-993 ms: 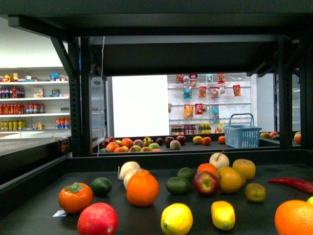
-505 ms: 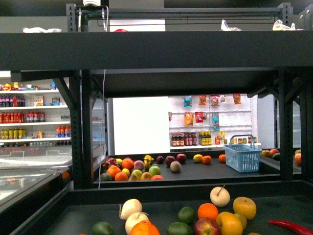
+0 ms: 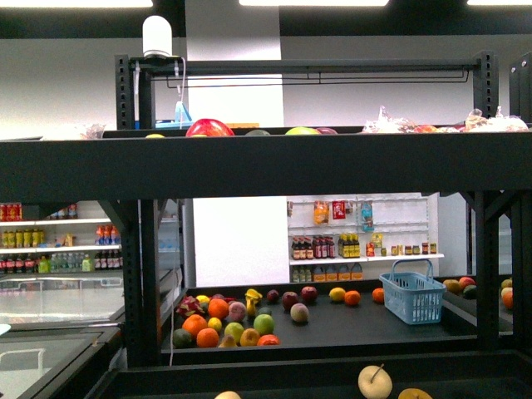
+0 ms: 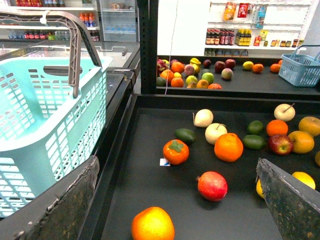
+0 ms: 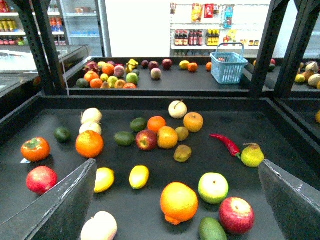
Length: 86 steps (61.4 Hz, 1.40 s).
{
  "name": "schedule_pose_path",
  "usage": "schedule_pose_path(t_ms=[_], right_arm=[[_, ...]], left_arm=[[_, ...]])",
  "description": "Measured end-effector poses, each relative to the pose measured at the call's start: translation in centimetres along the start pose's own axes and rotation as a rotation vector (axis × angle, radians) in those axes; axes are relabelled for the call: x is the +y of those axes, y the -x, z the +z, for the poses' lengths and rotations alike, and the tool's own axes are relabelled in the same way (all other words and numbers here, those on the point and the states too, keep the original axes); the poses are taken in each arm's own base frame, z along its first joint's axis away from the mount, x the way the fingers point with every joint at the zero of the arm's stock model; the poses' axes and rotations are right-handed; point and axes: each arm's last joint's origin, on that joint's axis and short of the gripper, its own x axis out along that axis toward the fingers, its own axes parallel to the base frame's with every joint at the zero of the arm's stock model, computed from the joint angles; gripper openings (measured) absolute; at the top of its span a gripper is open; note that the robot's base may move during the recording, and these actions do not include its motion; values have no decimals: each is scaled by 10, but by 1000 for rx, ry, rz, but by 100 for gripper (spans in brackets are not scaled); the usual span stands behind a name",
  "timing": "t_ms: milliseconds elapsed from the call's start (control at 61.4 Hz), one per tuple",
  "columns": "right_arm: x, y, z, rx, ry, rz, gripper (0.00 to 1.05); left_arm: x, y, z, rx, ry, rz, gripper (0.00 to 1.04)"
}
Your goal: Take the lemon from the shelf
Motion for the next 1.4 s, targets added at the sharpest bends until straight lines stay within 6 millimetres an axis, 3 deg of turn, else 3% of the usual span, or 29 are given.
schedule_pose_path(t_ms=[244,391,537,716,1026,1172,1400], right_arm=[[0,0,0,0,0,0,97],[0,0,0,0,0,0,97],[0,0,0,0,0,0,97],[0,0,0,0,0,0,97],[0,0,0,0,0,0,97],[0,0,0,0,0,0,97],[0,0,0,0,0,0,97]], left_arm=[[0,0,0,4,9,4,97],[-1,-7,-8,228,242,54,97],[7,-29,20,180,375,32,97],[51,-88,67,152,591,73,97],[141,-173,123,113,1005,181,97],[174,-208,119,114,1141,229,97],[204,-250,108,119,1265,259,97]])
